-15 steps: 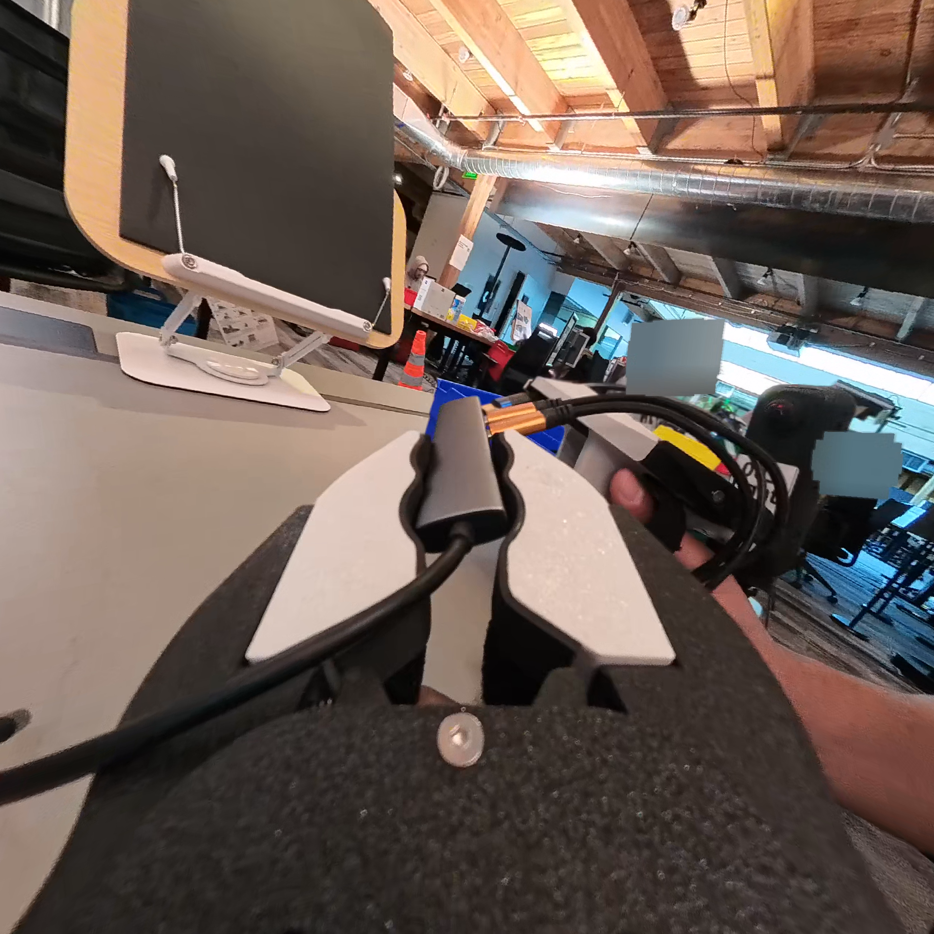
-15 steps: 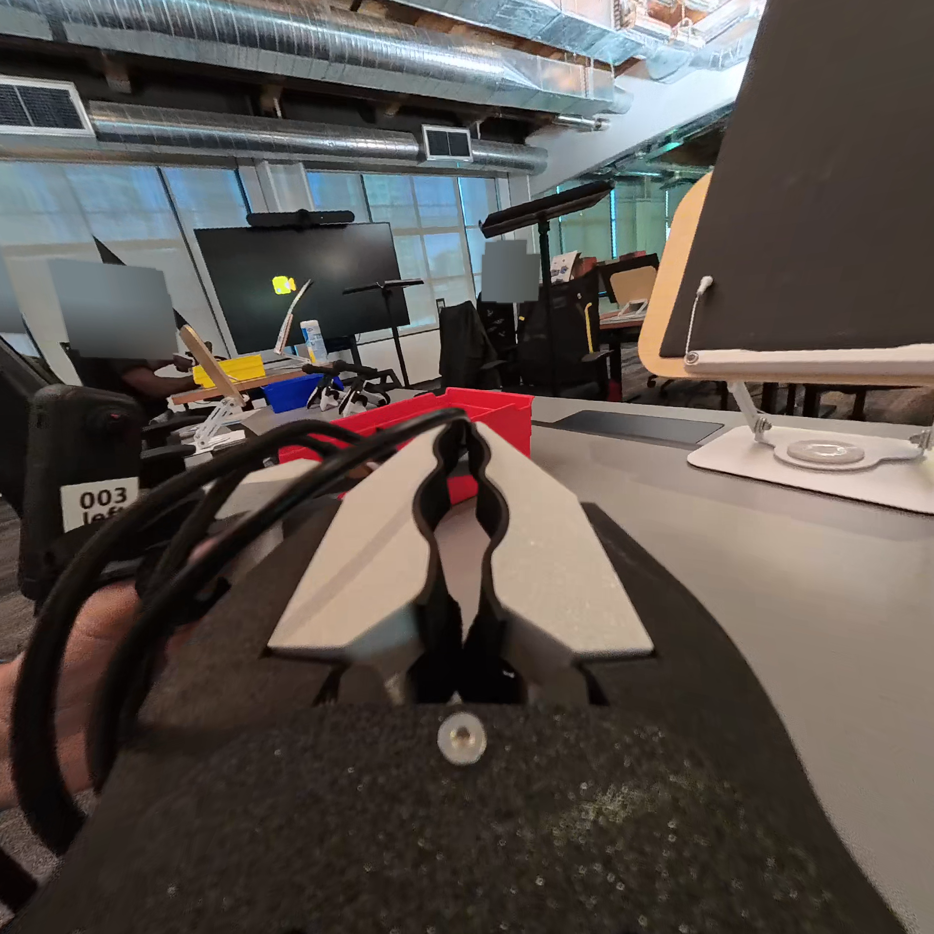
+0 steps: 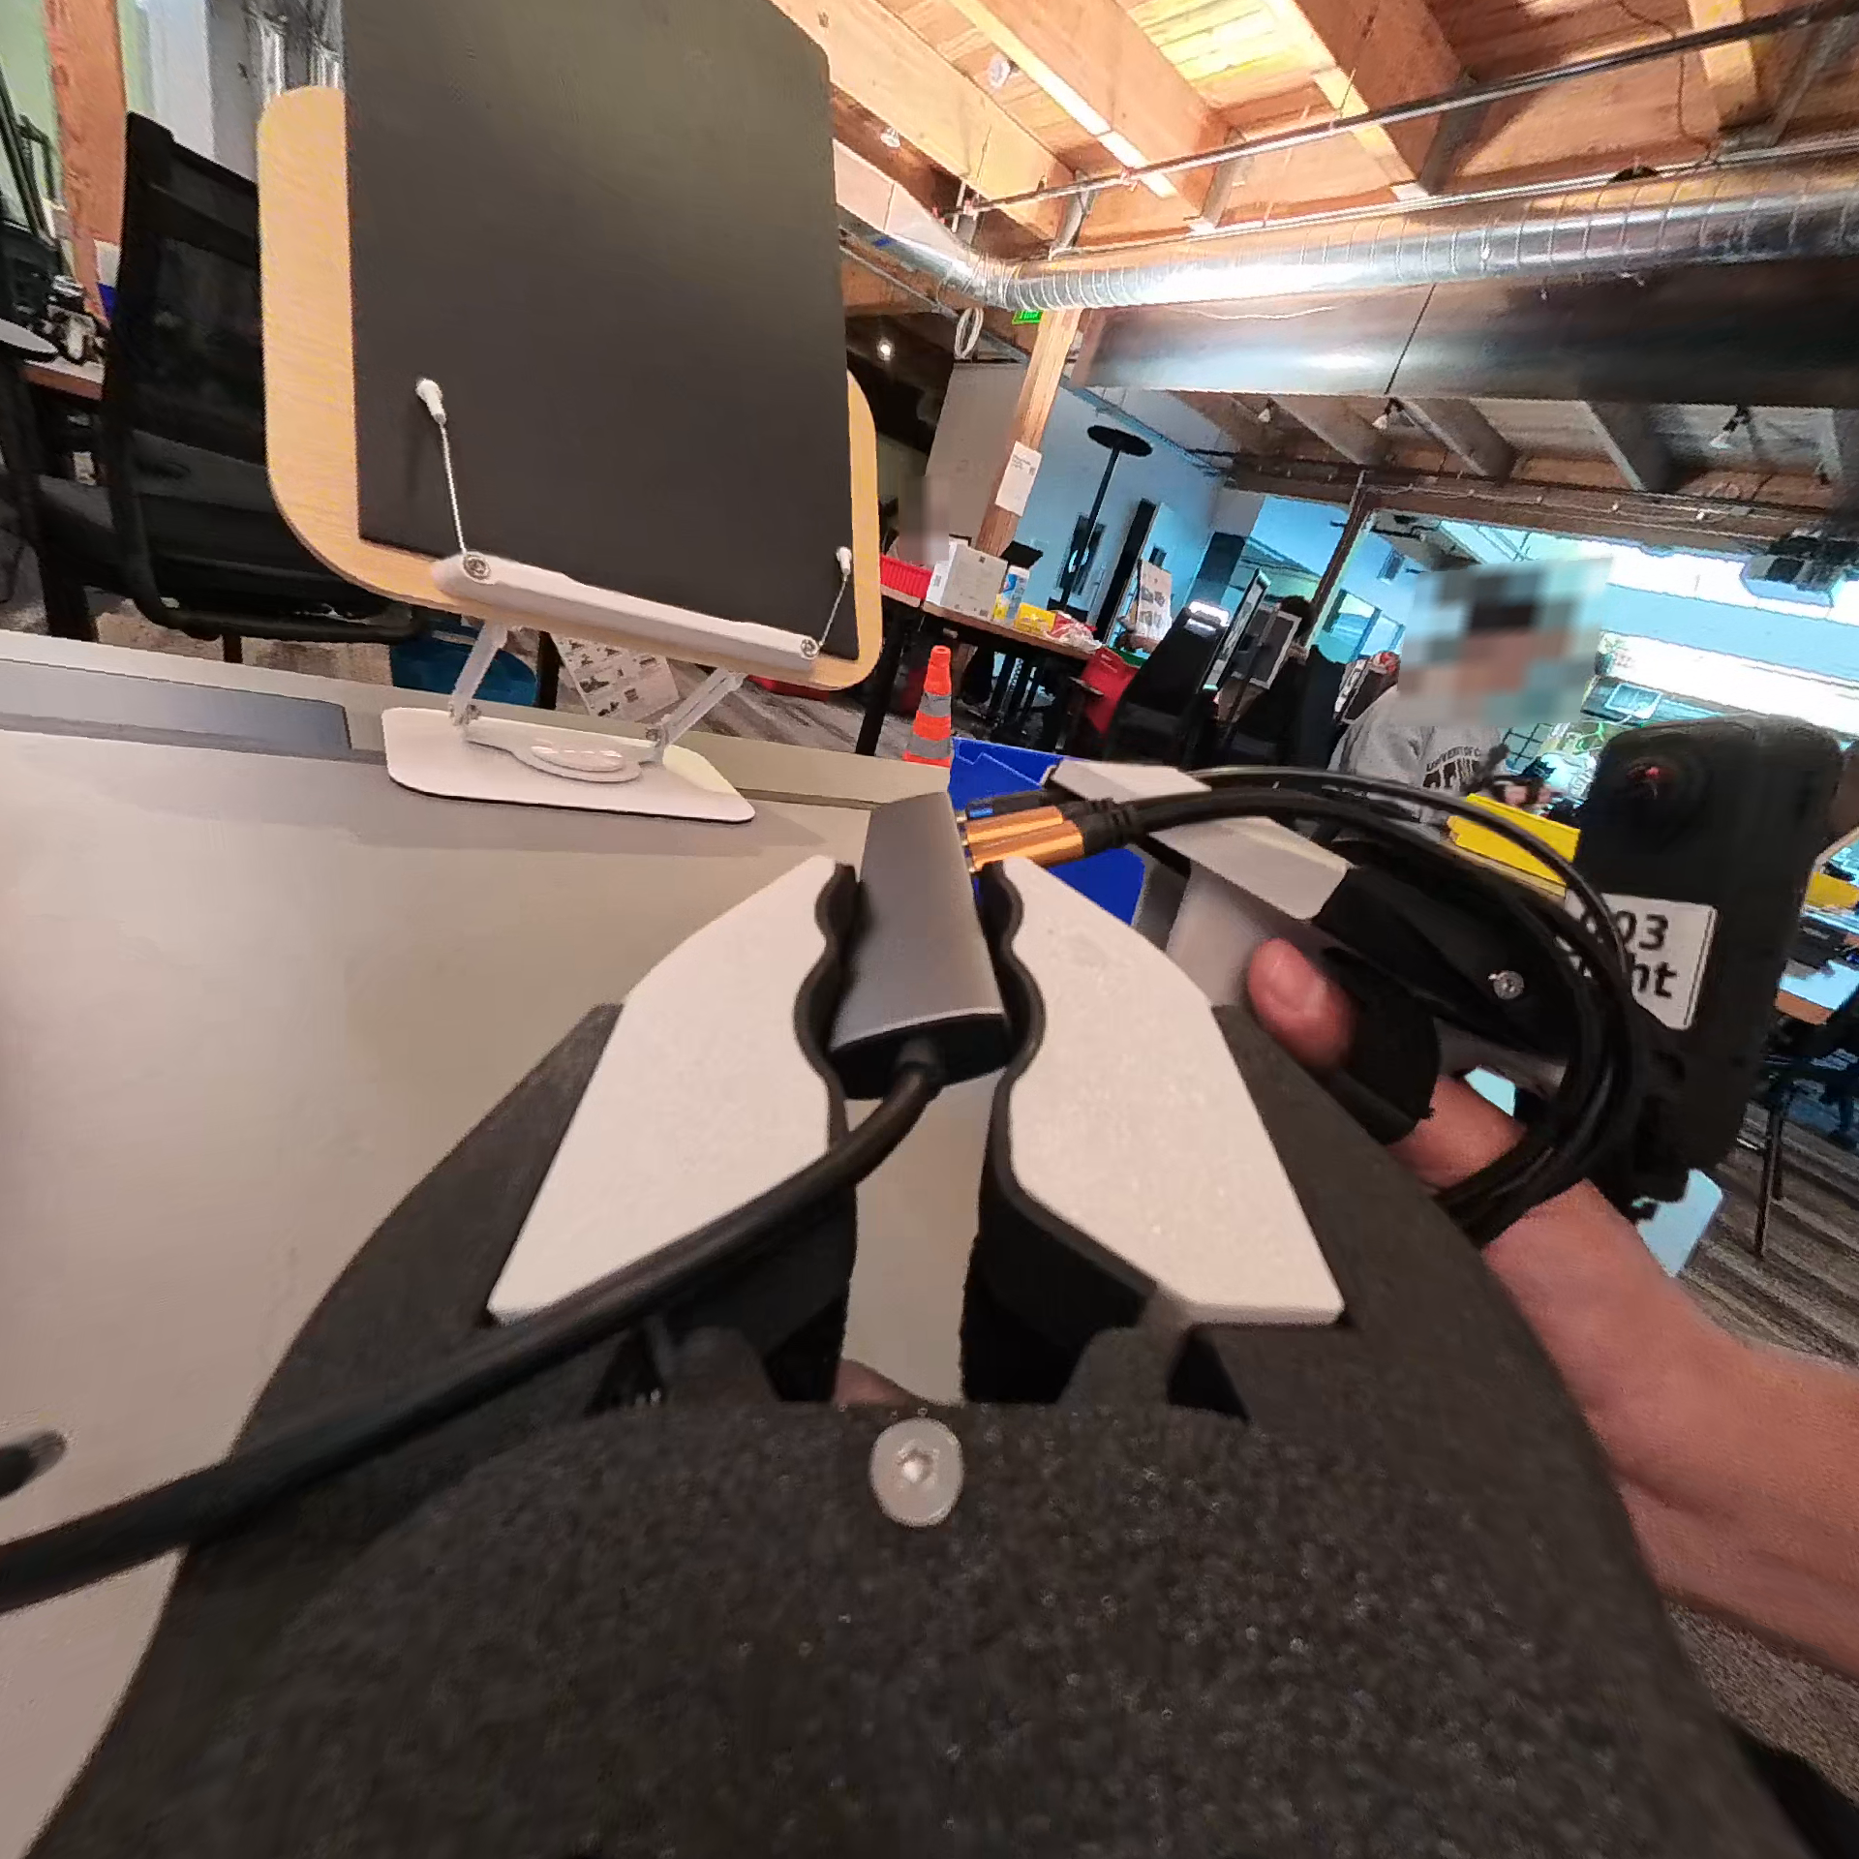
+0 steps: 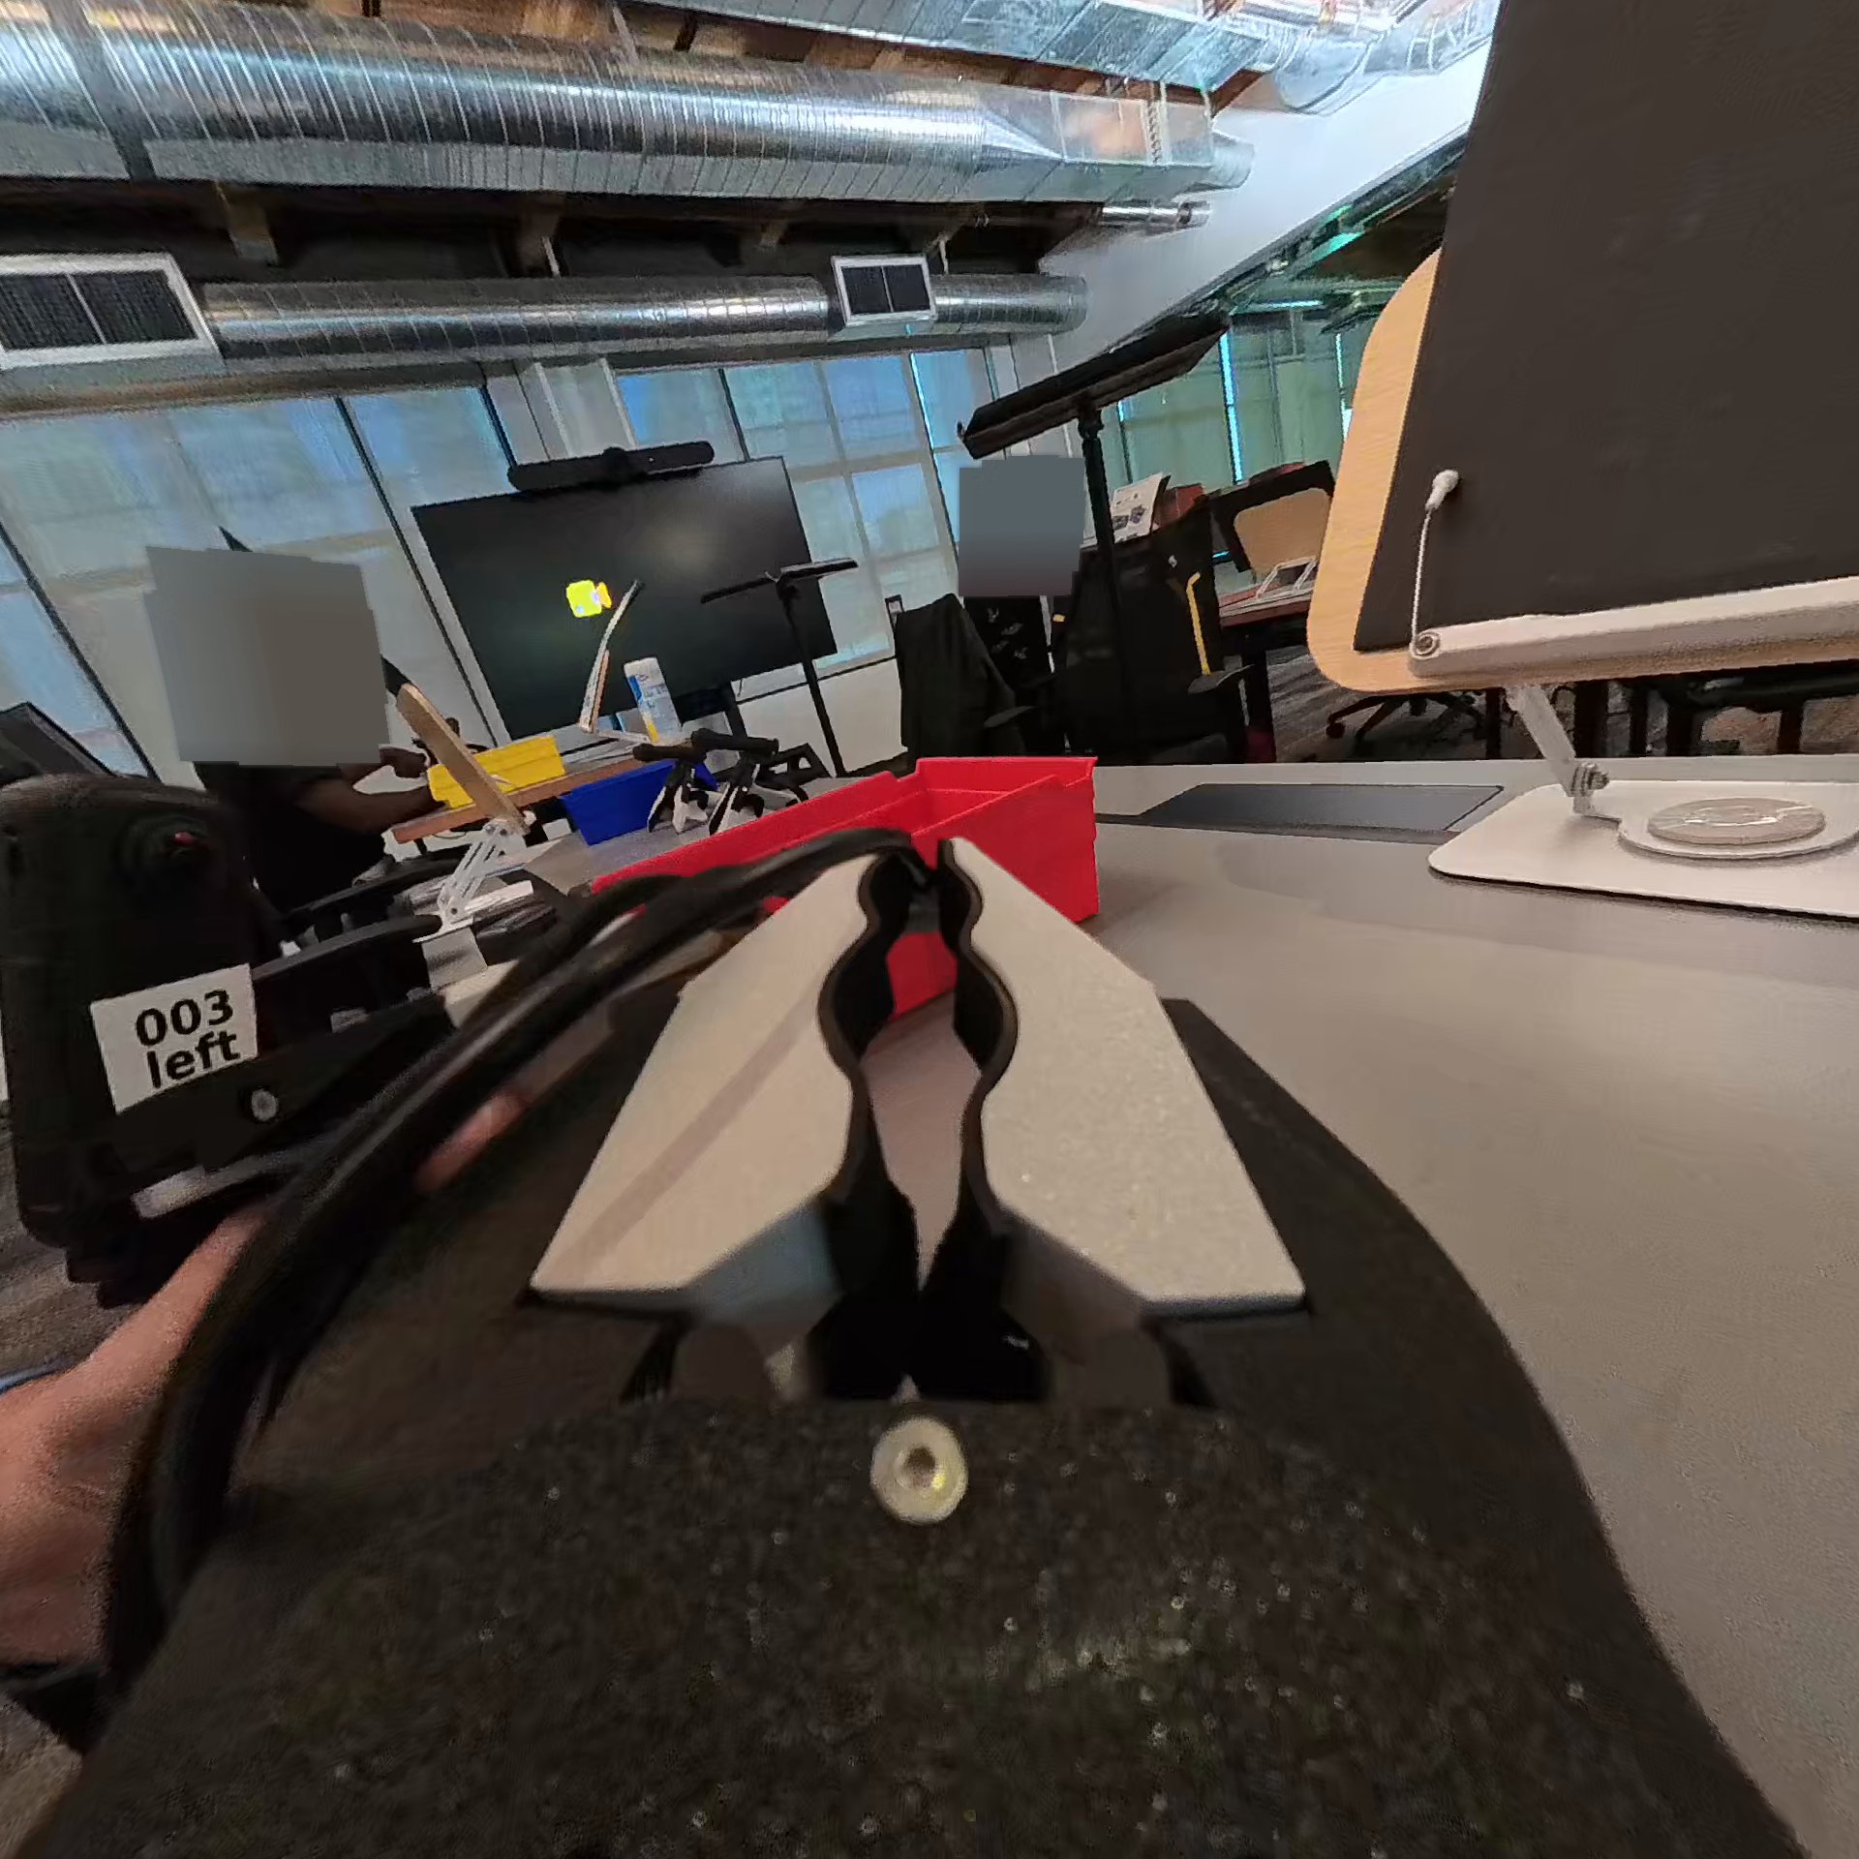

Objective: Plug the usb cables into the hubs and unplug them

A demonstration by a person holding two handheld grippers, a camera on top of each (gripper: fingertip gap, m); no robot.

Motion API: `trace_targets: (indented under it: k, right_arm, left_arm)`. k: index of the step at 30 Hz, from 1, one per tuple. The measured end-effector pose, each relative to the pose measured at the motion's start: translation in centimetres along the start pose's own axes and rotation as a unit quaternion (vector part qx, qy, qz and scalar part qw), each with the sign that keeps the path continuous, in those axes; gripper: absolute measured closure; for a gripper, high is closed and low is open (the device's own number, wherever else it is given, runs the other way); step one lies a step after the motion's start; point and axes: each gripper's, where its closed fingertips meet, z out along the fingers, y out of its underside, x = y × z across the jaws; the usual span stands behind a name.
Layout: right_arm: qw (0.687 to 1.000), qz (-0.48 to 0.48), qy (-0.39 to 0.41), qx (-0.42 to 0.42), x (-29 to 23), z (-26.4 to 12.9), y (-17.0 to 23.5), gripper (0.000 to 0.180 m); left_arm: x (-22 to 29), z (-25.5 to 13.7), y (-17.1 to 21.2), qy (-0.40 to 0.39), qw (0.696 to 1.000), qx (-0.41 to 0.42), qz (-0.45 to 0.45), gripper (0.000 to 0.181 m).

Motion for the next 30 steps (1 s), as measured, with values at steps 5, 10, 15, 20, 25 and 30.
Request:
trace_targets:
  k: [5,10,15,20,25,30]
  right_arm:
    - [0.996,-0.075,-0.002,-0.048,0.4,0.1,0.9,0.175]
    - [0.984,-0.157,0.006,-0.09,0.7,0.0,1.4,0.169]
    - [0.975,-0.185,0.003,-0.125,0.8,-0.1,2.3,0.167]
    - [0.972,-0.194,-0.006,-0.134,0.6,-0.2,2.2,0.17]
    - [0.968,-0.186,-0.012,-0.166,0.7,-0.4,2.7,0.171]
    - [0.971,-0.159,0.004,-0.179,0.6,-0.5,3.5,0.171]
  left_arm:
    - [-0.5,0.0,0.3,-0.003,1.0,-0.019,0.0,0.156]
    - [-0.8,0.0,0.5,-0.001,1.0,-0.029,0.008,0.156]
    - [-0.9,0.0,0.5,0.002,1.0,-0.03,0.008,0.156]
    - [-0.5,0.0,0.7,0.009,0.999,-0.035,0.018,0.156]
    - [-0.5,0.0,1.2,0.026,0.998,-0.06,0.005,0.156]
    - [-0.6,-0.1,0.9,0.031,0.998,-0.06,-0.011,0.155]
